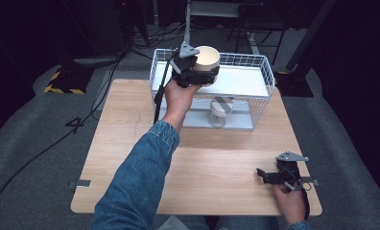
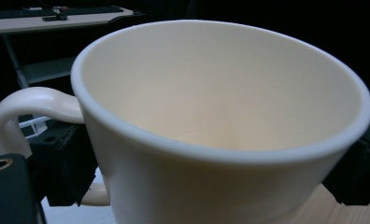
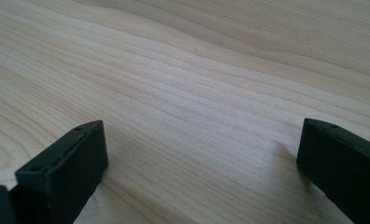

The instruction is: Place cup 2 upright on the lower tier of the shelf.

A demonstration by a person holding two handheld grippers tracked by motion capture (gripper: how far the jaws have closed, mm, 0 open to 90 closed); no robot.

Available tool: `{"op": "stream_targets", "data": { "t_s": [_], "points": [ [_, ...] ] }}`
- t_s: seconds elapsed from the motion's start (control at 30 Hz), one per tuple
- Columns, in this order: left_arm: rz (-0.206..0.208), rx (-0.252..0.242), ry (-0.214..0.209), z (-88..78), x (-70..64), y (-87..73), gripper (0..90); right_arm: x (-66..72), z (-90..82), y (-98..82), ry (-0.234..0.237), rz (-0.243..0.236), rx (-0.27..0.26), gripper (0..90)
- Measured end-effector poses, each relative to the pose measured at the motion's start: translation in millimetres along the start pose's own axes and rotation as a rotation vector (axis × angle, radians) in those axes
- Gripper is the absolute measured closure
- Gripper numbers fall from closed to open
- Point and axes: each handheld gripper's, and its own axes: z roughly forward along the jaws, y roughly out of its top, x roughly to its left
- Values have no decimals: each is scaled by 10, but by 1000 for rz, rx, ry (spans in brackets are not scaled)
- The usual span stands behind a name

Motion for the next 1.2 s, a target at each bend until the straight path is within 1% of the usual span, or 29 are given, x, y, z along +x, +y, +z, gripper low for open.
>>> {"op": "stream_targets", "data": {
  "t_s": [0.1,0.13,0.2,0.23,0.33,0.43,0.7,0.87,1.1,1.2],
  "points": [
    [9,2,5,73,-6,21,82,1,0,0,0,2,-1,20],
    [2,-3,6,95,-1,20,82,1,0,0,0,2,-1,20],
    [-25,-11,11,144,21,16,82,1,0,0,0,2,-1,20],
    [-30,-13,14,169,30,14,82,1,0,0,0,2,0,20],
    [-34,-12,31,241,50,14,82,-1,1,0,-1,-1,-2,20],
    [-22,-6,43,303,48,20,82,0,0,1,-1,1,-1,20],
    [-27,14,36,467,8,14,82,1,0,1,-3,1,-1,20],
    [-43,34,47,563,7,-26,83,0,0,1,-1,1,-1,20],
    [-49,54,43,638,-20,-64,82,0,0,1,-1,2,-1,20],
    [-43,69,42,659,-48,-79,82,0,0,1,-1,1,-1,20]
  ]
}}
